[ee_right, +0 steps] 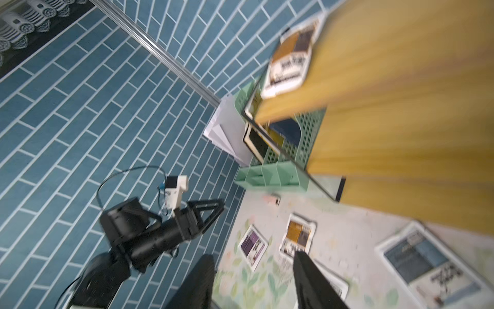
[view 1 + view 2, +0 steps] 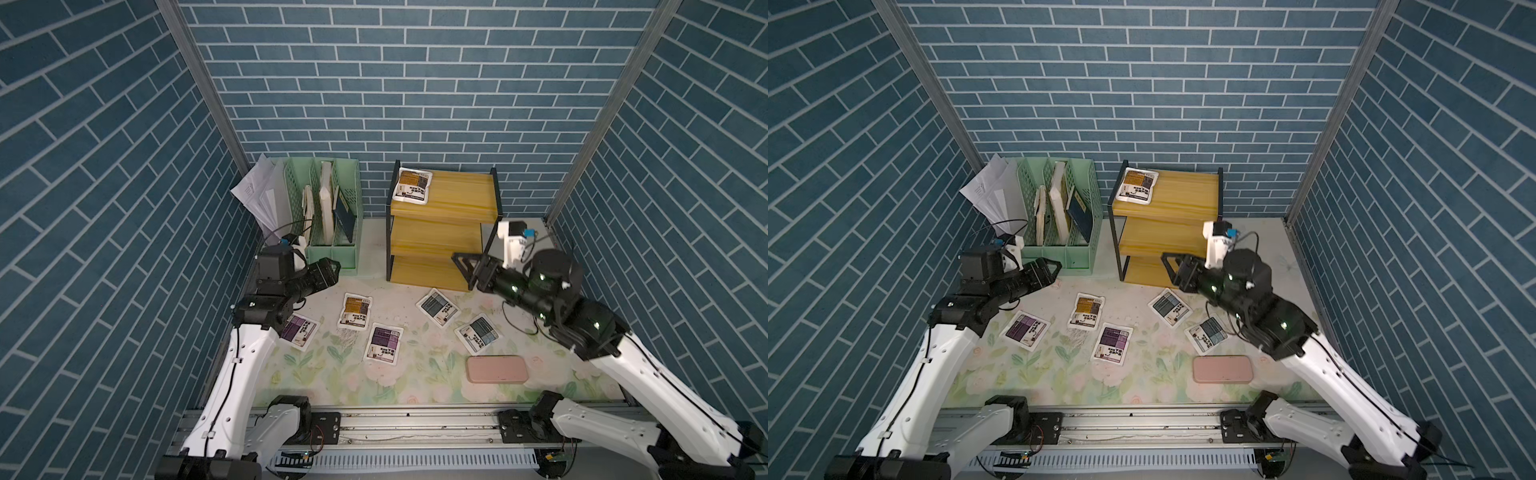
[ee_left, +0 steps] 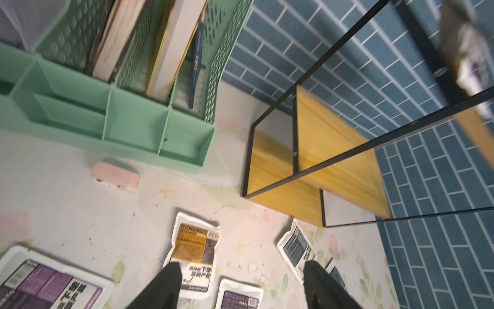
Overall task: Place the bagged coffee beans on the shelf by color
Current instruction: Pick up the coffee beans at the center of the board.
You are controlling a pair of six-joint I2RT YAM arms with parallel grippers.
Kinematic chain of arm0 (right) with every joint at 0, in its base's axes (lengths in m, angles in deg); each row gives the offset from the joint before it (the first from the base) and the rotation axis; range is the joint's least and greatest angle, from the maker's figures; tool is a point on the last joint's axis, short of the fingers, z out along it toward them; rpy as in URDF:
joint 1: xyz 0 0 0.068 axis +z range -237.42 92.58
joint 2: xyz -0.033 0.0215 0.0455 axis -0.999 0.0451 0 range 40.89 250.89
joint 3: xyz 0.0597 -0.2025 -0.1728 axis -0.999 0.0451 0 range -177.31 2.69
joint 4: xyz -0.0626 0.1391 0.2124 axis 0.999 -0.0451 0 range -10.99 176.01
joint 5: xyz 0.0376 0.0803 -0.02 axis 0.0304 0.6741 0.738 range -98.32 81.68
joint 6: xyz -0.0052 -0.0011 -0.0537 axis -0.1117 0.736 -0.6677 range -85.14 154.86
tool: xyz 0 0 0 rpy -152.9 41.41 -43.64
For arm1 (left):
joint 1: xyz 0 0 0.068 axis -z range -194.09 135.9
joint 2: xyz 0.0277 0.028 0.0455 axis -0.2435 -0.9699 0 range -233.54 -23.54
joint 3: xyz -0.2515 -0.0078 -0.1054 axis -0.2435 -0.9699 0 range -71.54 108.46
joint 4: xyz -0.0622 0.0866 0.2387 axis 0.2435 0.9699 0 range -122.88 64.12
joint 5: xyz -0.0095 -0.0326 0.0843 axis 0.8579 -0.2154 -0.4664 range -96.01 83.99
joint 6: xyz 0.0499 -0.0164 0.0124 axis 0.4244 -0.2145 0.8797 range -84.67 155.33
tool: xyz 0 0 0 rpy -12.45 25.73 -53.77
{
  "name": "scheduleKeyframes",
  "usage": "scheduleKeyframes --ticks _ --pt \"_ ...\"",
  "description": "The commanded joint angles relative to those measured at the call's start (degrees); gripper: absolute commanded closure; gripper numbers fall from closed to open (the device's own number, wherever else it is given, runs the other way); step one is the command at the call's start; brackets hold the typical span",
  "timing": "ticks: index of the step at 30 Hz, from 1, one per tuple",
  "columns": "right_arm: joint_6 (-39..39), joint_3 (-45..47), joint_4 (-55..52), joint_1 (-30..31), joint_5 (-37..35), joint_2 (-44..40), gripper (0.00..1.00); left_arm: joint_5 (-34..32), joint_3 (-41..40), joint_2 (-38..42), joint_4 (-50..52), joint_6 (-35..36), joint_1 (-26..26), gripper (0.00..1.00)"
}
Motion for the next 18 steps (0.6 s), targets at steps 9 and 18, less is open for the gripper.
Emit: scheduleKeyframes --ticks 9,18 --pt "13.7 16.9 41.6 14.8 -6.1 30.4 0.52 -1.5 -16.2 -3.7 -12.2 -4.4 -2.9 0.31" --pt "15.1 2.3 49.8 9.4 2.8 59.2 0.55 8.2 -22.1 -15.3 -26.6 -7.1 -9.0 0.37"
